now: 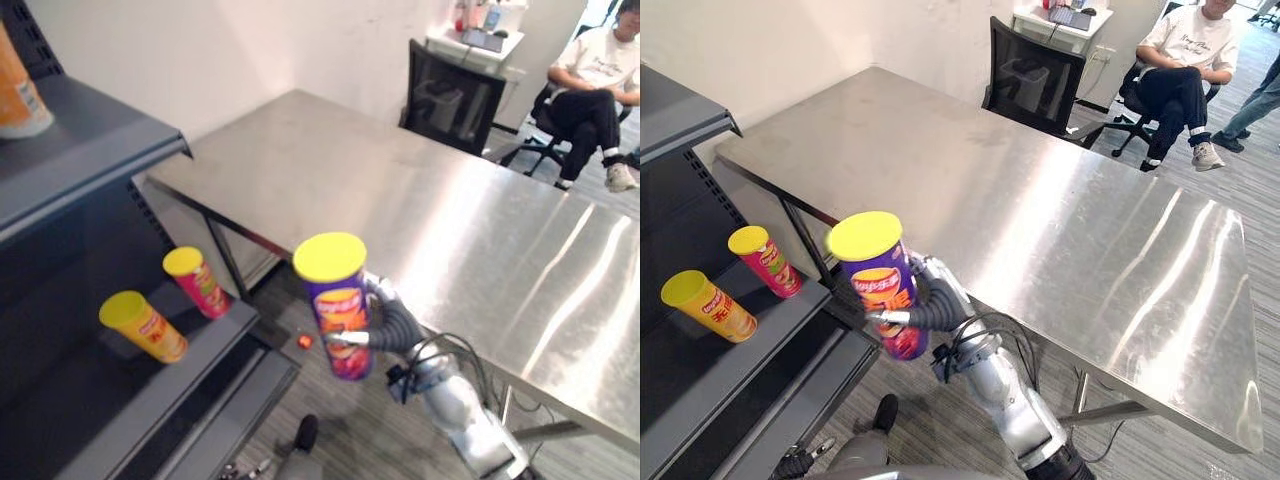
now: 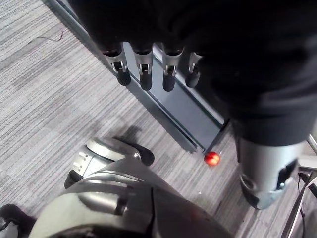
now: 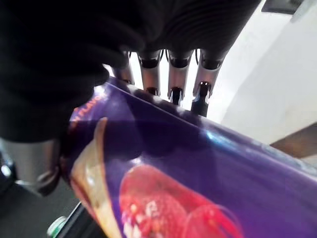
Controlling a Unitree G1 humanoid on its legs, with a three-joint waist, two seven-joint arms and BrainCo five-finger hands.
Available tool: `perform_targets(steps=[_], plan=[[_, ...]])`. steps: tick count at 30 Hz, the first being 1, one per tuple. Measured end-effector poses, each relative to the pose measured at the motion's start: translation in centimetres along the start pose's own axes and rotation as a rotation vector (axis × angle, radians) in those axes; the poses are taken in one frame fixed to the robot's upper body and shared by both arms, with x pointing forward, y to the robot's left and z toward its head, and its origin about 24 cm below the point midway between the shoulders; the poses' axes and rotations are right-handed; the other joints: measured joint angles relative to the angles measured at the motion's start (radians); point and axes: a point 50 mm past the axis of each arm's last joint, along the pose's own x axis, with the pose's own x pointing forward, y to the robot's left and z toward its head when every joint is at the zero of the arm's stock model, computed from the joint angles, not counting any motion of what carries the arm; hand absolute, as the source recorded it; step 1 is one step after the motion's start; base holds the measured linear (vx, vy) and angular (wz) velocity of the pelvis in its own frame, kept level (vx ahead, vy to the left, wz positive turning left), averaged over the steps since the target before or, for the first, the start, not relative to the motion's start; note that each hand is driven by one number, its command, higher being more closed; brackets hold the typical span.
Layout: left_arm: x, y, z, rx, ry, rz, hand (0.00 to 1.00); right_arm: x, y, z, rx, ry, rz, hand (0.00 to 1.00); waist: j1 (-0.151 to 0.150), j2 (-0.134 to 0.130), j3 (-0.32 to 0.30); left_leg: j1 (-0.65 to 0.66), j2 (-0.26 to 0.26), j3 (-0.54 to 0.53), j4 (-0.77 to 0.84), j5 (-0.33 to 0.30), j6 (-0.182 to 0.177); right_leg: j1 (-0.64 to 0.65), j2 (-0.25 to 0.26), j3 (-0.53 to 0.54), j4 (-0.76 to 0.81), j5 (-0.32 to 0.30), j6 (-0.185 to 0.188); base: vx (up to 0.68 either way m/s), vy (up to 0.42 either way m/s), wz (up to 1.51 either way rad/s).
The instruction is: Put the gum and the chips on the shelf.
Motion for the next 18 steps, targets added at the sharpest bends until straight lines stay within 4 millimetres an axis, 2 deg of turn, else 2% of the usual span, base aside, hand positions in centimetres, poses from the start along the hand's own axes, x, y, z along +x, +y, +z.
perform_targets(steps=[5, 10, 18], plan=[[0.0, 0.1, -0.4, 0.003, 0.015, 0.005, 0.00, -0.1, 1.8, 0.5, 0.076, -0.015, 0.109, 1.00, -0.004, 0.002, -0.020, 0.000, -0.001, -0.003, 0.002, 0.001, -0.002, 0.002, 0.000, -0.002, 0.002, 0.000, 0.000, 0.00, -0.001, 0.01], [-0.1, 0.2, -0.9, 0.006, 0.031, 0.014, 0.00, -0.2, 2.0, 0.3, 0.102, -0.005, 0.122, 1.00, -0.023, 0.008, -0.026, 0.004, -0.007, -0.020, 0.002, 0.001, -0.003, 0.009, -0.005, -0.017, 0.018, -0.010, 0.000, 0.00, -0.003, 0.10], [-0.2, 0.1, -1.2, 0.007, 0.038, 0.013, 0.00, -1.1, 2.5, -0.1, 0.195, 0.041, 0.124, 1.00, -0.019, 0.025, -0.016, 0.027, -0.017, -0.074, 0.003, 0.013, -0.022, 0.009, -0.035, -0.064, 0.155, -0.094, -0.005, -0.02, -0.035, 0.19]])
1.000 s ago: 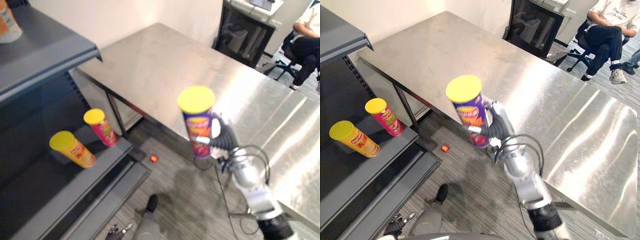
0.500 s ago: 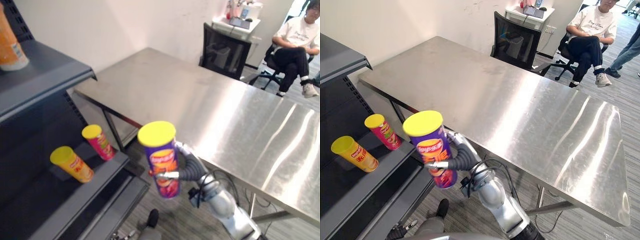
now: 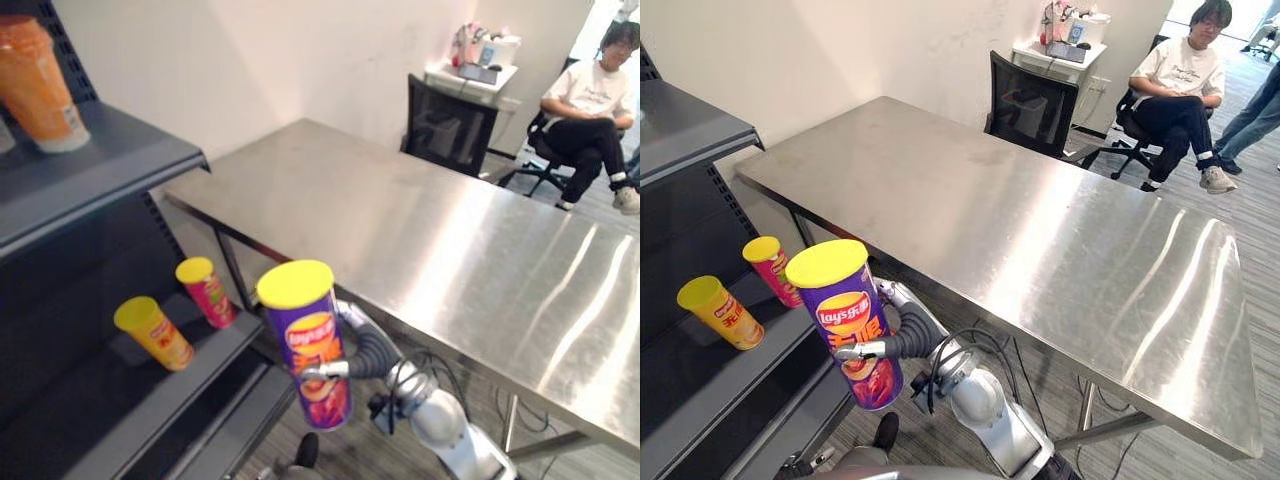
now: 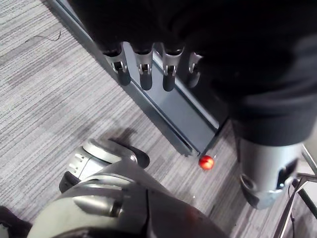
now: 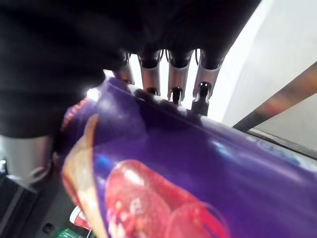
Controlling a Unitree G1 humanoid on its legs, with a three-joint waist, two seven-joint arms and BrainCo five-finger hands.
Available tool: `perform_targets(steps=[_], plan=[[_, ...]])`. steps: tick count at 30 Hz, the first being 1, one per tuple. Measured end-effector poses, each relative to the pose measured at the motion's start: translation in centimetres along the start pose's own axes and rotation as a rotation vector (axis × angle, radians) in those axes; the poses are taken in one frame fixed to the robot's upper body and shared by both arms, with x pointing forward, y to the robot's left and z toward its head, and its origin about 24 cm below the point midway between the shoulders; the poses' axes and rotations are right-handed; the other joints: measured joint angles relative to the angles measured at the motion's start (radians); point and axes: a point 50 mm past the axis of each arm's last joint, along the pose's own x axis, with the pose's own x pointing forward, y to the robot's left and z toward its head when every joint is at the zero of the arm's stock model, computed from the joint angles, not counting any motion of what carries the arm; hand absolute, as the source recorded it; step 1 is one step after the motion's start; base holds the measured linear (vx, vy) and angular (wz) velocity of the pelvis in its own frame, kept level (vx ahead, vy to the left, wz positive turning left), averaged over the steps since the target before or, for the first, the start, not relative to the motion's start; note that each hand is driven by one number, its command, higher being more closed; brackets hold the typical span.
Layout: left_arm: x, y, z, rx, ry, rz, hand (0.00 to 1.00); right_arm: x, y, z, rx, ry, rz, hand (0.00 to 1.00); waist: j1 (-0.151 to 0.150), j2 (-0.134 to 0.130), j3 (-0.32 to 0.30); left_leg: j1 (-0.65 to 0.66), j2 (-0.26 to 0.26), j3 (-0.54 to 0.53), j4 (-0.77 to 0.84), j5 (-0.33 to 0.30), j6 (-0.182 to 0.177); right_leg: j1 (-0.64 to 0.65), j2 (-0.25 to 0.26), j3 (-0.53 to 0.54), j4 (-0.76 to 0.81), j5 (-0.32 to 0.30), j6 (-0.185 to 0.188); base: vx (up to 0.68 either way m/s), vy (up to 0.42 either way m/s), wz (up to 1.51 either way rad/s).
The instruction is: Put the gum and the chips on the shelf.
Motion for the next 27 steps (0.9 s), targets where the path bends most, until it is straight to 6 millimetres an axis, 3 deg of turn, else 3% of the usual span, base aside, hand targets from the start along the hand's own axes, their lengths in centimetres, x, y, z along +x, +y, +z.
perform_targets(steps=[4, 5, 6, 7, 8, 9, 10, 11, 13, 15, 16, 18, 20, 21, 22, 23, 27], plan=[[-0.1, -0.7, 0.0, -0.076, -0.002, -0.002, 0.00, 0.0, 0.2, 0.1, 0.023, -0.008, 0.014, 1.00, 0.002, 0.039, 0.039, -0.046, -0.001, -0.068, 0.001, 0.057, -0.018, -0.061, -0.008, -0.053, 0.132, -0.066, -0.025, -0.09, -0.075, 0.47], [-0.2, -1.2, 0.1, -0.110, -0.009, -0.008, 0.00, -0.1, 0.1, 0.0, 0.029, -0.006, 0.015, 1.00, 0.003, 0.066, 0.075, -0.060, -0.003, -0.090, 0.001, 0.077, -0.024, -0.078, -0.018, -0.082, 0.188, -0.094, -0.036, -0.22, -0.107, 0.65], [-0.4, -1.9, -0.1, -0.154, -0.005, -0.016, 0.00, -0.5, -0.1, -0.3, 0.020, 0.007, 0.026, 1.00, 0.010, 0.100, 0.100, -0.079, 0.001, -0.084, 0.002, 0.045, -0.025, -0.097, -0.017, -0.108, 0.237, -0.115, -0.047, -0.19, -0.090, 0.72], [-0.5, -2.3, -0.2, -0.171, 0.000, -0.020, 0.00, -0.7, -0.2, -0.4, 0.013, 0.017, 0.030, 1.00, 0.009, 0.118, 0.110, -0.097, 0.004, -0.063, 0.010, 0.010, -0.008, -0.100, -0.015, -0.123, 0.238, -0.110, -0.050, -0.26, -0.045, 0.90], [-0.4, -2.2, -0.1, -0.201, 0.003, -0.010, 0.00, -1.2, -0.4, -0.8, -0.007, 0.042, 0.044, 1.00, 0.011, 0.093, 0.128, -0.158, 0.009, 0.055, 0.071, -0.115, 0.076, -0.105, -0.045, -0.176, 0.211, -0.097, -0.072, -0.17, 0.008, 0.86], [-0.2, -1.8, 0.3, -0.248, -0.004, 0.011, 0.00, -1.2, -0.6, -1.1, -0.017, 0.052, 0.046, 1.00, 0.027, 0.083, 0.141, -0.205, 0.004, 0.203, 0.183, -0.092, 0.131, -0.131, -0.098, -0.190, 0.208, -0.085, -0.087, -0.17, 0.008, 0.83], [-0.3, -1.6, -0.1, -0.263, 0.012, 0.023, 0.00, -1.2, -0.6, -1.2, -0.018, 0.056, 0.044, 1.00, 0.025, 0.077, 0.149, -0.221, 0.002, 0.270, 0.247, -0.082, 0.146, -0.136, -0.114, -0.206, 0.196, -0.074, -0.092, -0.11, -0.077, 0.67], [-0.5, -1.7, -1.1, -0.285, 0.050, 0.037, 0.00, -1.2, -0.6, -1.4, -0.019, 0.063, 0.042, 1.00, 0.022, 0.070, 0.158, -0.223, 0.021, 0.361, 0.360, -0.092, 0.150, -0.139, -0.125, -0.235, 0.162, -0.042, -0.092, -0.07, -0.101, 0.79], [-0.9, -2.3, -2.1, -0.310, 0.086, 0.034, 0.00, -1.4, -0.7, -1.6, -0.015, 0.071, 0.030, 1.00, 0.018, 0.095, 0.144, -0.200, 0.085, 0.460, 0.506, -0.171, 0.136, -0.141, -0.126, -0.288, 0.131, -0.013, -0.085, -0.05, -0.077, 0.93], [-1.0, -2.3, -2.9, -0.320, 0.121, 0.041, 0.00, -1.7, -1.5, -1.7, -0.026, 0.083, -0.016, 1.00, -0.018, 0.121, 0.131, -0.152, 0.153, 0.561, 0.543, -0.229, 0.127, -0.140, -0.144, -0.409, 0.146, -0.011, -0.082, -0.01, -0.008, 1.49], [-1.0, -2.3, -2.9, -0.336, 0.125, 0.042, 0.00, -1.8, -1.8, -1.8, -0.028, 0.088, -0.030, 1.00, -0.022, 0.134, 0.126, -0.154, 0.152, 0.593, 0.526, -0.221, 0.132, -0.137, -0.151, -0.436, 0.156, -0.011, -0.082, 0.01, 0.038, 1.56], [-1.0, -1.7, -2.9, -0.345, 0.120, 0.041, 0.00, -2.6, -2.5, -2.2, -0.004, 0.122, -0.114, 1.00, -0.032, 0.111, 0.123, -0.143, 0.085, 0.687, 0.416, -0.151, 0.219, -0.116, -0.175, -0.513, 0.153, 0.002, -0.086, 0.02, 0.054, 1.45], [-1.0, -1.8, -2.9, -0.347, 0.118, 0.034, 0.00, -3.0, -2.7, -2.4, 0.001, 0.138, -0.136, 1.00, -0.031, 0.113, 0.119, -0.116, 0.045, 0.678, 0.300, -0.102, 0.202, -0.100, -0.177, -0.557, 0.121, 0.026, -0.098, 0.01, 0.102, 0.92], [-1.1, -1.8, -3.2, -0.354, 0.123, 0.030, 0.00, -3.1, -2.7, -2.4, 0.008, 0.142, -0.147, 1.00, -0.029, 0.110, 0.118, -0.106, 0.034, 0.691, 0.259, -0.118, 0.203, -0.089, -0.180, -0.595, 0.101, 0.034, -0.097, 0.07, 0.115, 0.56], [-1.3, -2.1, -3.6, -0.362, 0.142, 0.027, 0.00, -3.2, -2.8, -2.4, 0.015, 0.144, -0.169, 1.00, -0.030, 0.123, 0.117, -0.112, 0.069, 0.743, 0.288, -0.158, 0.191, -0.088, -0.176, -0.615, 0.111, 0.039, -0.088, 0.11, 0.095, 0.64], [-1.4, -2.2, -3.9, -0.374, 0.151, 0.027, 0.00, -3.7, -3.0, -2.6, 0.020, 0.163, -0.197, 1.00, -0.041, 0.136, 0.107, -0.107, 0.051, 0.742, 0.266, -0.158, 0.183, -0.082, -0.178, -0.639, 0.126, 0.046, -0.076, 0.10, 0.097, 0.68], [-1.4, -2.0, -3.9, -0.373, 0.141, 0.032, 0.00, -4.8, -3.7, -2.9, 0.014, 0.200, -0.250, 1.00, -0.061, 0.139, 0.093, -0.089, -0.010, 0.720, 0.137, -0.148, 0.197, -0.060, -0.190, -0.728, 0.151, 0.048, -0.070, 0.05, 0.133, 0.72]])
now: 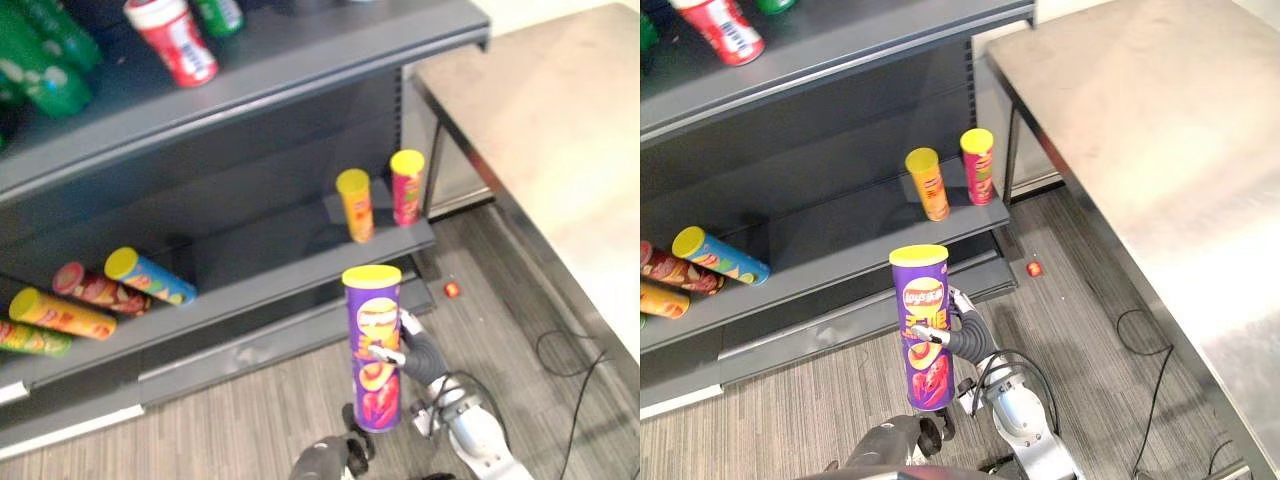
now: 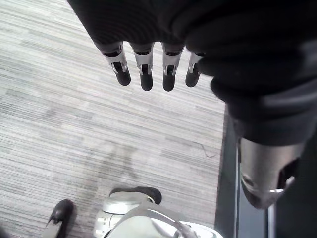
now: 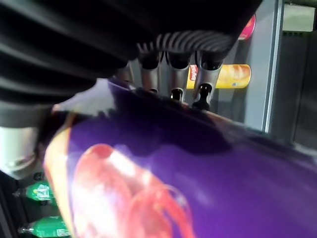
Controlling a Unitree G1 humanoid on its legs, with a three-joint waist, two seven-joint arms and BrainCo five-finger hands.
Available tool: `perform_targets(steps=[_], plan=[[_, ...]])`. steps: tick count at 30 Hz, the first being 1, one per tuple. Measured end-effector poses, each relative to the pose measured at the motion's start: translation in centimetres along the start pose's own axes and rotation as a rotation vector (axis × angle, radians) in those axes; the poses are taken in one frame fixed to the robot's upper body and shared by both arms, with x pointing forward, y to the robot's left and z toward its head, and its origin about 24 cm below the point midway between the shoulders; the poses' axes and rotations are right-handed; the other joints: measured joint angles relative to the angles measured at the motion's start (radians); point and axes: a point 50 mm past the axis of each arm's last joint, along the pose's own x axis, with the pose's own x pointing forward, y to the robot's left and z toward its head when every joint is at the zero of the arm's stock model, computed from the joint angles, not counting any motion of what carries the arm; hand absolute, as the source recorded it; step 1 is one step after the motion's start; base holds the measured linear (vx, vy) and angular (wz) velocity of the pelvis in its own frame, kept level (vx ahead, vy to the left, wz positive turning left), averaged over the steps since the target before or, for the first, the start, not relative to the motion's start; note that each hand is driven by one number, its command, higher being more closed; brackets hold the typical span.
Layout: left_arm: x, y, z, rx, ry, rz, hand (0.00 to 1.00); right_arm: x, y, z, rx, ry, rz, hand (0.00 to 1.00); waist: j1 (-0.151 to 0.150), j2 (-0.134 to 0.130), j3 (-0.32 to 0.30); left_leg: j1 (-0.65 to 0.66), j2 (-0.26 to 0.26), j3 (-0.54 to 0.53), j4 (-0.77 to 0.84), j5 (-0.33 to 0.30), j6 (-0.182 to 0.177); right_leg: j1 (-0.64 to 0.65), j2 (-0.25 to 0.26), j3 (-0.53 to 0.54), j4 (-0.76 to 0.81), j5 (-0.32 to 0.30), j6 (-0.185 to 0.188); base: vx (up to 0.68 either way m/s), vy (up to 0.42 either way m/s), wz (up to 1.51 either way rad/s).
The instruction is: Put the gum and the chips on the shelf.
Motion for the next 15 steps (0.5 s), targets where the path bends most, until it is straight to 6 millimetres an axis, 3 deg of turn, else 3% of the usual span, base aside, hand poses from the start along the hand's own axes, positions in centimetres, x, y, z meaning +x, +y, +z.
perform_targets(steps=[3, 5, 7, 9, 11, 12, 14, 15], plan=[[0.0, -0.3, 0.1, 0.025, -0.004, -0.003, 0.00, 0.1, -0.8, 0.0, -0.020, -0.002, -0.049, 1.00, -0.011, 0.004, -0.002, 0.005, -0.038, -0.052, -0.082, 0.038, 0.037, 0.008, -0.013, -0.058, 0.041, -0.002, -0.002, 0.03, 0.067, 0.64], [0.1, -0.2, 0.3, 0.040, -0.010, -0.002, 0.00, 0.0, -1.1, -0.1, -0.059, 0.008, -0.071, 1.00, -0.013, -0.003, 0.004, 0.026, -0.050, -0.071, -0.074, 0.032, 0.041, 0.036, -0.053, -0.072, 0.100, -0.003, -0.006, 0.00, 0.036, 0.46], [0.2, -0.1, 0.7, 0.060, -0.022, 0.001, 0.00, 0.1, -1.0, -0.1, -0.059, 0.003, -0.075, 1.00, -0.009, -0.025, 0.020, 0.027, -0.042, -0.063, 0.016, -0.027, 0.035, 0.059, -0.093, -0.042, 0.158, -0.004, -0.006, -0.03, 0.055, -0.04], [0.2, -0.1, 0.8, 0.076, -0.026, -0.005, 0.00, 0.4, -0.8, 0.1, -0.054, -0.009, -0.069, 1.00, 0.005, -0.033, 0.044, 0.007, 0.010, -0.030, 0.170, -0.144, 0.012, 0.066, -0.106, 0.017, 0.203, -0.011, -0.009, -0.08, 0.067, -0.52], [0.3, 0.1, 1.1, 0.090, -0.033, -0.003, 0.00, 0.4, -0.7, 0.1, -0.044, -0.009, -0.067, 1.00, 0.009, -0.042, 0.049, -0.023, 0.028, -0.004, 0.240, -0.190, 0.003, 0.051, -0.103, 0.045, 0.183, -0.050, -0.004, -0.09, 0.061, -0.46], [0.4, 0.1, 1.6, 0.094, -0.045, -0.004, 0.00, 0.4, -0.8, 0.1, -0.046, -0.009, -0.067, 1.00, 0.009, -0.050, 0.060, -0.047, 0.039, 0.018, 0.277, -0.212, 0.002, 0.043, -0.092, 0.049, 0.146, -0.081, 0.046, -0.10, 0.082, -0.39], [0.7, -0.2, 2.5, 0.096, -0.057, -0.008, 0.00, 0.5, -0.8, -0.3, -0.042, 0.012, -0.072, 1.00, 0.007, -0.053, 0.085, -0.059, 0.070, 0.048, 0.312, -0.229, 0.010, 0.033, -0.082, 0.047, 0.128, -0.073, 0.045, -0.05, 0.101, -0.17], [0.8, 0.0, 2.9, 0.094, -0.067, 0.001, 0.00, 0.5, -0.5, -0.3, -0.024, 0.022, -0.077, 1.00, 0.009, -0.061, 0.094, -0.068, 0.109, 0.067, 0.404, -0.267, 0.021, 0.038, -0.084, 0.045, 0.147, -0.073, 0.045, 0.04, 0.072, -0.06]])
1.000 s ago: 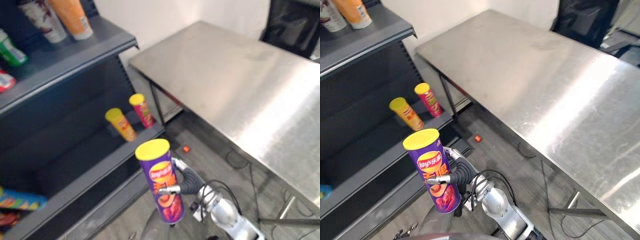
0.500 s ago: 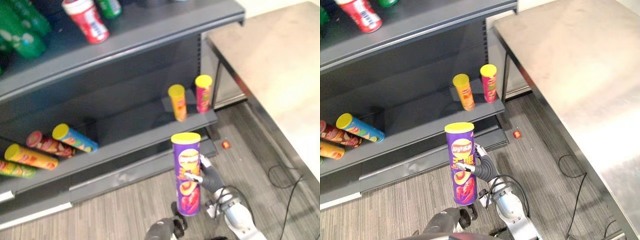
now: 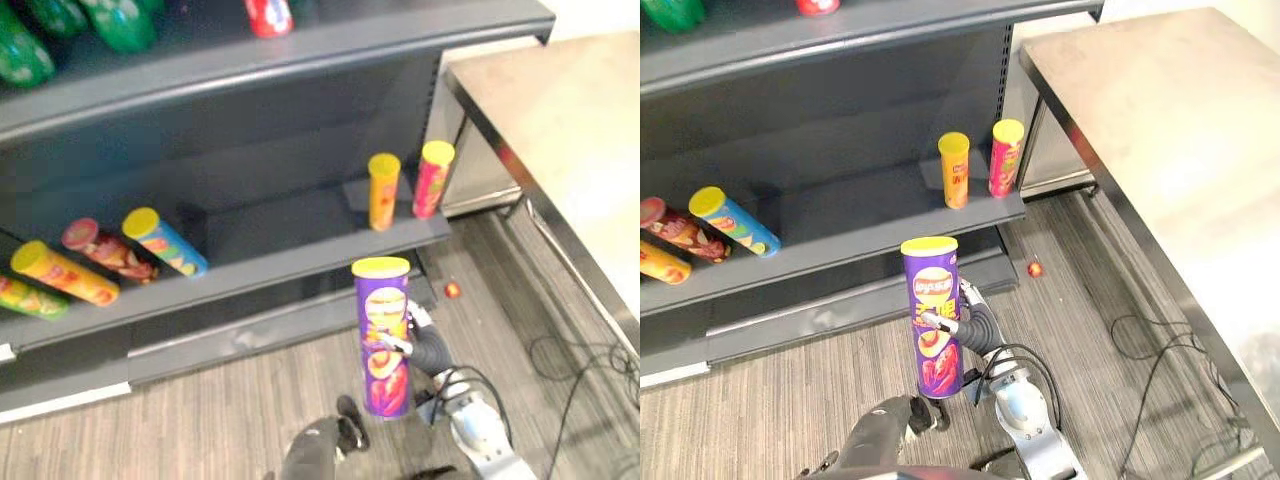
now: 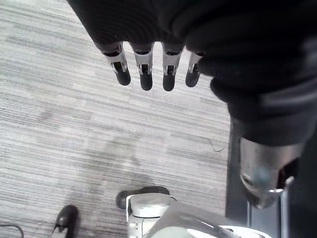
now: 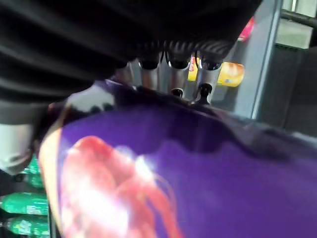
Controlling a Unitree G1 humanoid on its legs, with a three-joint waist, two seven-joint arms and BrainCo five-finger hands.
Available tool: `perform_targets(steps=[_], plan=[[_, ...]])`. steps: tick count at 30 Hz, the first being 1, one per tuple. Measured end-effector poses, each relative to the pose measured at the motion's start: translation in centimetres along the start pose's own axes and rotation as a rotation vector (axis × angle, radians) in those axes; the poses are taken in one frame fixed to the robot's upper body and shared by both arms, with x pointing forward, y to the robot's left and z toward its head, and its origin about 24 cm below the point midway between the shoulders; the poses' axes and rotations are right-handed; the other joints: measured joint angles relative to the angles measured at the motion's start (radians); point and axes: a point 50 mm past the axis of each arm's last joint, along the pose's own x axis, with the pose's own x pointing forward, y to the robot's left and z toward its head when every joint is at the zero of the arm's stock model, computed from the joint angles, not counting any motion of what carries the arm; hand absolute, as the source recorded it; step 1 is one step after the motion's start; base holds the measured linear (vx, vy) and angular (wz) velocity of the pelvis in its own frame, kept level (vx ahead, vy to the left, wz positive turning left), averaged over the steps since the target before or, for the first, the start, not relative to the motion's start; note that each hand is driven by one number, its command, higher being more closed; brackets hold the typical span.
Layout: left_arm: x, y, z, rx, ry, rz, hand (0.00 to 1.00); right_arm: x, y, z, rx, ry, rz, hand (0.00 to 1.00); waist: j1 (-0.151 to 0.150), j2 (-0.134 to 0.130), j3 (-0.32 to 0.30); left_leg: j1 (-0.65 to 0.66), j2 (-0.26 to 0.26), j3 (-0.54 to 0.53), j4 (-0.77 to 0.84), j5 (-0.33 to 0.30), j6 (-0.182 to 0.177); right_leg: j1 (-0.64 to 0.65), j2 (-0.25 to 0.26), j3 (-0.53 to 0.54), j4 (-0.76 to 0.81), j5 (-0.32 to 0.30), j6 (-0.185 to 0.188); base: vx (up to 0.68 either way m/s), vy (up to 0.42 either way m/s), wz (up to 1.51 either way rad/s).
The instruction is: Put the gum and the chips on the shelf.
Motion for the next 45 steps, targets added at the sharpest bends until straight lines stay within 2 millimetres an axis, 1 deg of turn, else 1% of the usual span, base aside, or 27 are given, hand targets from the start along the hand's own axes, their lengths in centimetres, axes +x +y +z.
perform_targets(steps=[1, 2, 3, 4, 6, 7, 8, 9, 10, 11, 12, 13, 14, 15, 16, 17, 18, 20, 24, 26, 29, 32, 33, 34, 37, 41, 45], plan=[[0.0, 0.1, 0.0, 0.000, 0.002, 0.004, 0.00, -0.1, 0.1, 0.0, 0.009, 0.002, -0.002, 1.00, 0.000, 0.004, 0.003, -0.003, 0.018, -0.009, 0.027, -0.037, 0.000, 0.008, -0.004, 0.005, 0.031, -0.002, -0.003, 0.03, 0.038, 0.04], [0.1, -0.1, 0.1, -0.005, 0.004, 0.002, 0.00, -0.1, 0.2, 0.0, 0.020, 0.008, -0.008, 1.00, -0.002, 0.002, 0.014, -0.006, 0.015, -0.038, 0.063, -0.062, -0.003, 0.003, -0.029, 0.050, 0.110, 0.009, -0.043, 0.03, 0.095, 0.40], [0.1, -0.4, 0.3, -0.001, -0.006, -0.008, 0.00, -0.6, 0.2, -0.4, 0.028, 0.037, -0.019, 1.00, -0.023, 0.012, 0.022, 0.005, 0.007, -0.071, 0.089, -0.084, 0.012, -0.089, -0.086, 0.257, 0.293, 0.100, -0.212, 0.01, 0.123, 0.56], [0.1, -0.4, 0.5, 0.006, -0.014, -0.009, 0.00, -0.9, 0.2, -0.6, 0.029, 0.050, -0.020, 1.00, -0.029, 0.021, 0.031, 0.013, 0.002, -0.088, 0.089, -0.087, 0.007, -0.140, -0.080, 0.371, 0.338, 0.106, -0.220, 0.03, 0.130, 0.80], [0.1, -0.5, 1.0, 0.016, -0.037, -0.012, 0.00, -1.8, 0.3, -1.2, 0.046, 0.091, -0.025, 1.00, -0.046, 0.023, 0.035, 0.033, -0.025, -0.146, 0.069, -0.089, 0.005, -0.246, 0.005, 0.656, 0.339, 0.089, -0.134, 0.04, 0.088, 0.87], [0.1, -0.5, 1.0, 0.019, -0.039, -0.013, 0.00, -2.2, 0.3, -1.3, 0.055, 0.106, -0.029, 1.00, -0.045, 0.019, 0.037, 0.045, -0.043, -0.157, 0.049, -0.085, -0.001, -0.274, 0.031, 0.719, 0.294, 0.089, -0.129, 0.06, 0.099, 0.76], [0.1, -0.7, 1.0, 0.023, -0.041, -0.018, 0.00, -2.4, 0.3, -1.5, 0.069, 0.118, -0.030, 1.00, -0.045, 0.019, 0.038, 0.055, -0.059, -0.162, 0.013, -0.082, -0.012, -0.311, 0.068, 0.796, 0.179, 0.092, -0.123, 0.04, 0.066, 0.46], [0.2, -0.7, 1.0, 0.027, -0.039, -0.018, 0.00, -2.6, 0.3, -1.6, 0.081, 0.123, -0.034, 1.00, -0.049, 0.016, 0.038, 0.060, -0.065, -0.157, -0.008, -0.089, -0.034, -0.330, 0.083, 0.834, 0.102, 0.099, -0.112, 0.09, 0.067, 0.54], [0.2, -0.6, 1.3, 0.036, -0.045, -0.019, 0.00, -2.6, 0.1, -1.0, 0.097, 0.105, -0.059, 1.00, -0.063, 0.011, 0.035, 0.005, -0.039, -0.208, 0.181, -0.116, -0.011, -0.375, 0.090, 0.909, -0.007, 0.123, -0.072, 0.07, 0.026, 0.29], [0.2, -0.5, 1.0, 0.042, -0.041, -0.018, 0.00, -2.9, -0.4, -0.5, 0.093, 0.086, -0.079, 1.00, -0.053, 0.053, 0.039, 0.005, 0.014, -0.314, 0.246, -0.188, -0.072, -0.406, 0.114, 0.958, -0.039, 0.145, -0.035, 0.06, -0.001, 0.25], [0.3, -0.1, 1.2, 0.060, -0.034, -0.005, 0.00, -2.6, -0.4, -0.6, 0.105, 0.087, -0.100, 1.00, -0.048, 0.029, 0.075, 0.016, -0.028, -0.339, 0.274, -0.236, -0.075, -0.424, 0.097, 1.050, -0.071, 0.162, -0.005, 0.01, -0.100, 0.46], [0.4, 0.4, 1.6, 0.074, -0.046, 0.005, 0.00, -2.9, -0.7, -0.9, 0.109, 0.111, -0.123, 1.00, -0.065, -0.007, 0.065, 0.003, -0.063, -0.369, 0.274, -0.238, -0.078, -0.440, 0.080, 1.092, -0.067, 0.176, 0.019, 0.04, -0.157, 0.78], [0.5, 0.3, 1.9, 0.076, -0.060, 0.006, 0.00, -3.2, -0.8, -1.0, 0.105, 0.121, -0.134, 1.00, -0.069, -0.013, 0.068, 0.002, -0.069, -0.384, 0.274, -0.239, -0.077, -0.443, 0.081, 1.102, -0.042, 0.187, 0.041, 0.12, -0.258, 1.09], [0.5, 0.1, 2.1, 0.077, -0.075, 0.008, 0.00, -3.4, -1.0, -1.2, 0.101, 0.132, -0.148, 1.00, -0.071, -0.018, 0.072, 0.007, -0.071, -0.405, 0.274, -0.243, -0.085, -0.440, 0.096, 1.089, -0.004, 0.205, 0.084, 0.15, -0.237, 0.74], [0.4, -0.1, 2.2, 0.074, -0.076, 0.005, 0.00, -3.5, -1.2, -1.2, 0.092, 0.135, -0.149, 1.00, -0.070, -0.016, 0.072, 0.008, -0.069, -0.417, 0.273, -0.242, -0.093, -0.438, 0.095, 1.084, 0.003, 0.192, 0.097, 0.19, -0.267, 0.53], [0.3, -0.5, 1.7, 0.063, -0.061, -0.004, 0.00, -3.5, -1.3, -1.3, 0.092, 0.136, -0.145, 1.00, -0.063, -0.015, 0.071, 0.003, -0.062, -0.435, 0.262, -0.235, -0.119, -0.428, 0.108, 1.075, -0.001, 0.178, 0.112, 0.20, -0.287, 0.40], [0.3, -0.7, 1.6, 0.059, -0.058, -0.008, 0.00, -3.4, -1.3, -1.2, 0.093, 0.128, -0.139, 1.00, -0.067, -0.003, 0.070, -0.005, -0.059, -0.465, 0.225, -0.206, -0.133, -0.414, 0.119, 1.039, -0.021, 0.168, 0.107, 0.19, -0.286, 0.53], [0.5, -1.0, 2.2, 0.057, -0.073, -0.016, 0.00, -3.2, -1.5, -1.1, 0.108, 0.119, -0.137, 1.00, -0.088, -0.005, 0.066, -0.010, -0.063, -0.482, 0.129, -0.136, -0.147, -0.414, 0.114, 0.991, -0.051, 0.166, 0.096, 0.18, -0.289, 0.69], [0.5, -1.7, 3.4, 0.057, -0.116, -0.037, 0.00, -3.4, -3.3, -1.2, 0.064, 0.121, -0.201, 1.00, -0.091, -0.004, 0.065, 0.034, -0.054, -0.451, -0.063, -0.018, -0.179, -0.390, 0.116, 0.934, -0.097, 0.168, 0.077, 0.14, -0.193, 0.44], [0.5, -2.0, 3.9, 0.061, -0.142, -0.052, 0.00, -3.5, -3.6, -1.3, 0.049, 0.123, -0.205, 1.00, -0.089, -0.003, 0.065, 0.051, -0.048, -0.433, -0.119, 0.010, -0.183, -0.382, 0.120, 0.916, -0.115, 0.173, 0.069, 0.10, -0.074, 0.25], [0.5, -2.2, 4.2, 0.076, -0.159, -0.065, 0.00, -2.8, -3.6, -0.8, 0.028, 0.090, -0.168, 1.00, -0.087, -0.004, 0.065, 0.056, -0.048, -0.436, -0.186, 0.046, -0.188, -0.388, 0.134, 0.904, -0.152, 0.201, 0.038, 0.09, -0.022, 0.10], [0.5, -2.2, 4.4, 0.078, -0.168, -0.072, 0.00, -0.8, -3.1, 0.9, -0.021, -0.017, -0.053, 1.00, -0.080, -0.004, 0.065, 0.055, -0.046, -0.436, -0.232, 0.071, -0.189, -0.402, 0.143, 0.900, -0.173, 0.236, 0.031, 0.05, 0.003, 0.03], [0.5, -2.3, 4.6, 0.081, -0.175, -0.082, 0.00, 0.6, -2.6, 2.1, -0.056, -0.097, 0.032, 1.00, -0.080, -0.004, 0.065, 0.045, -0.045, -0.439, -0.253, 0.087, -0.189, -0.418, 0.147, 0.897, -0.176, 0.257, 0.024, 0.03, -0.003, 0.06], [0.5, -2.3, 4.7, 0.081, -0.177, -0.087, 0.00, 1.2, -2.4, 2.6, -0.069, -0.128, 0.061, 1.00, -0.077, -0.004, 0.065, 0.041, -0.044, -0.440, -0.260, 0.093, -0.188, -0.425, 0.149, 0.895, -0.177, 0.264, 0.023, 0.02, -0.008, 0.10], [0.5, -3.0, 5.9, 0.084, -0.219, -0.121, 0.00, 3.9, -1.3, 4.7, -0.111, -0.258, 0.187, 1.00, -0.042, -0.004, 0.066, 0.021, -0.045, -0.467, -0.291, 0.133, -0.197, -0.431, 0.152, 0.870, -0.184, 0.278, 0.017, 0.01, -0.023, 0.28], [0.4, -3.7, 7.0, 0.081, -0.262, -0.151, 0.00, 7.5, -0.9, 4.6, -0.150, -0.261, 0.292, 1.00, -0.015, 0.005, 0.072, -0.012, -0.046, -0.507, -0.336, 0.189, -0.209, -0.441, 0.151, 0.824, -0.182, 0.277, 0.016, -0.02, -0.023, 0.47], [0.2, -4.6, 7.1, 0.030, -0.269, -0.176, 0.00, 11.5, -3.0, 3.4, -0.152, -0.159, 0.198, 1.00, 0.028, 0.041, 0.110, -0.033, -0.054, -0.554, -0.372, 0.240, -0.213, -0.464, 0.136, 0.790, -0.130, 0.265, 0.000, -0.07, -0.026, 0.36]])
